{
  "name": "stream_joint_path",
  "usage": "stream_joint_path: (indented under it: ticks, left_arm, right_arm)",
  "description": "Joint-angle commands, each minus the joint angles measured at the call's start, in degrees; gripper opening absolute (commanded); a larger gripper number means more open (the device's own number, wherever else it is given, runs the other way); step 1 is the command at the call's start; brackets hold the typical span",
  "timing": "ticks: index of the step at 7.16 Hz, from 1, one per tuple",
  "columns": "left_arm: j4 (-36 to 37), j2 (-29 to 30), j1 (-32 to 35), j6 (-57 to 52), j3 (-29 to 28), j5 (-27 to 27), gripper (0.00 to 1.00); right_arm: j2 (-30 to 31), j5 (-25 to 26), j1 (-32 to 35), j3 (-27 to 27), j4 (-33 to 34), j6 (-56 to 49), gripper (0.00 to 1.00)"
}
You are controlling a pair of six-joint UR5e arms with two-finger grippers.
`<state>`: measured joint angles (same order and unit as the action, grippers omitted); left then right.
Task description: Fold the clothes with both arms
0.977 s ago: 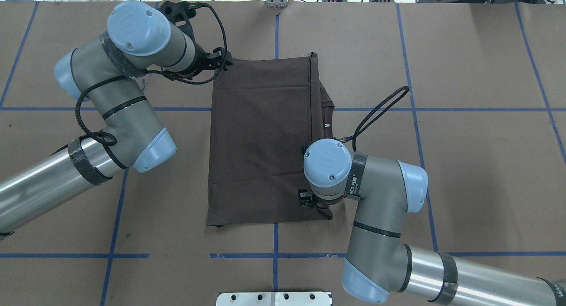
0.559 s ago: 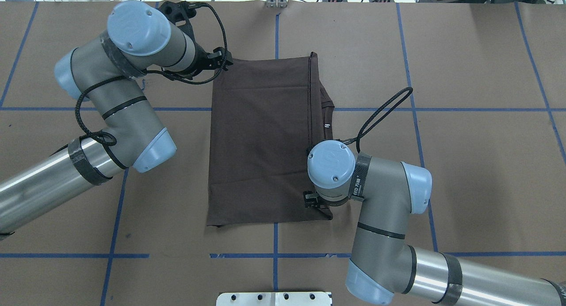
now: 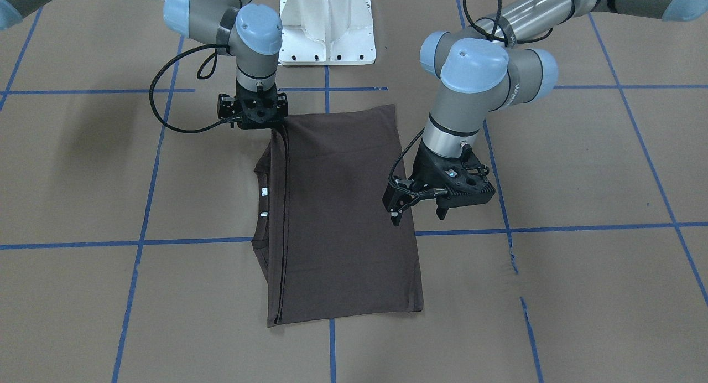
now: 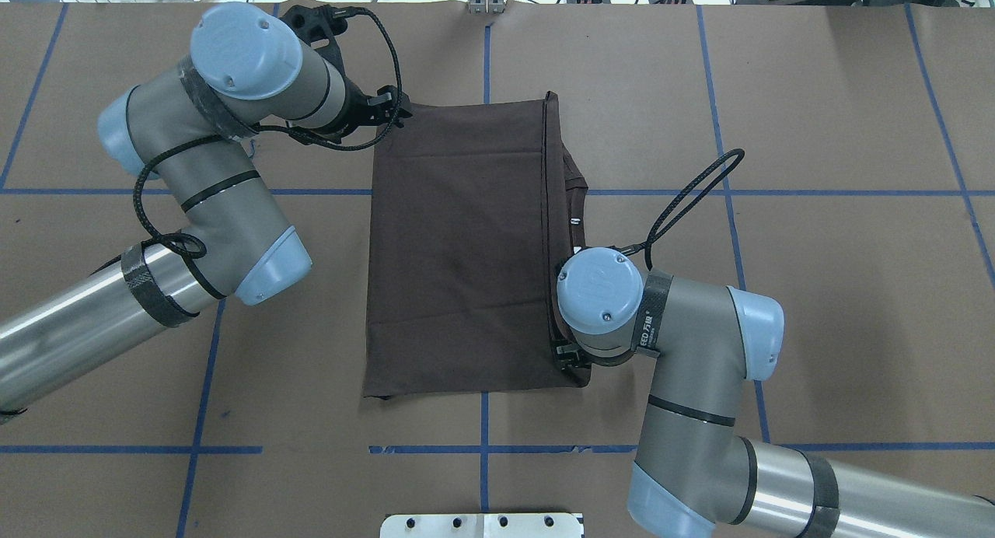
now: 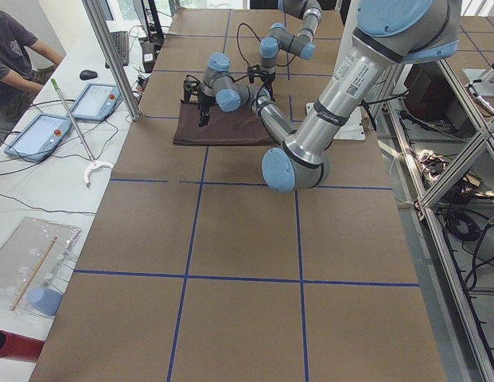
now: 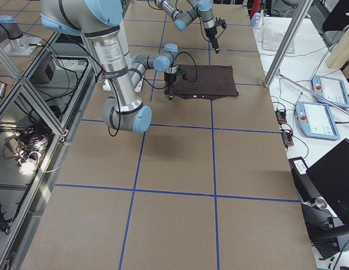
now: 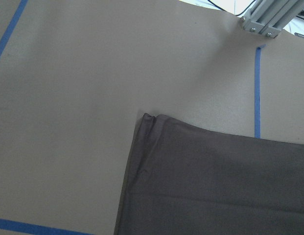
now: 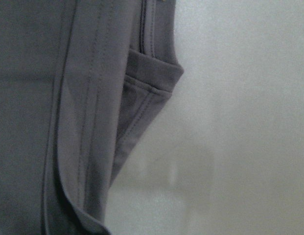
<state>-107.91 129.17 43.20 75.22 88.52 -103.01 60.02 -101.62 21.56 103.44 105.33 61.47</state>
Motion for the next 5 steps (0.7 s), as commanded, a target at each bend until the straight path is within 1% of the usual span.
stream_joint_path:
  ticks: [1, 3, 4, 5]
  left_arm:
    - [-0.02, 0.03, -0.05, 0.02, -0.01, 0.0, 1.0]
    - [-0.02, -0.05, -0.05, 0.02, -0.01, -0.09, 1.0]
    - [-0.02, -0.05, -0.05, -0.07, -0.01, -0.09, 1.0]
    - [-0.02, -0.05, -0.05, -0.25, -0.01, -0.09, 1.0]
  right_arm:
    - [2.98, 0.55, 0.41, 0.88, -0.29, -0.73, 1.0]
    - [6.59, 0.81, 0.77, 4.99, -0.3, -2.93, 1.0]
    - [6.43, 0.81, 0.94, 5.97, -0.3, -3.98, 1.0]
    - [5.39, 0.64, 1.12, 5.72, -0.56, -4.08, 1.0]
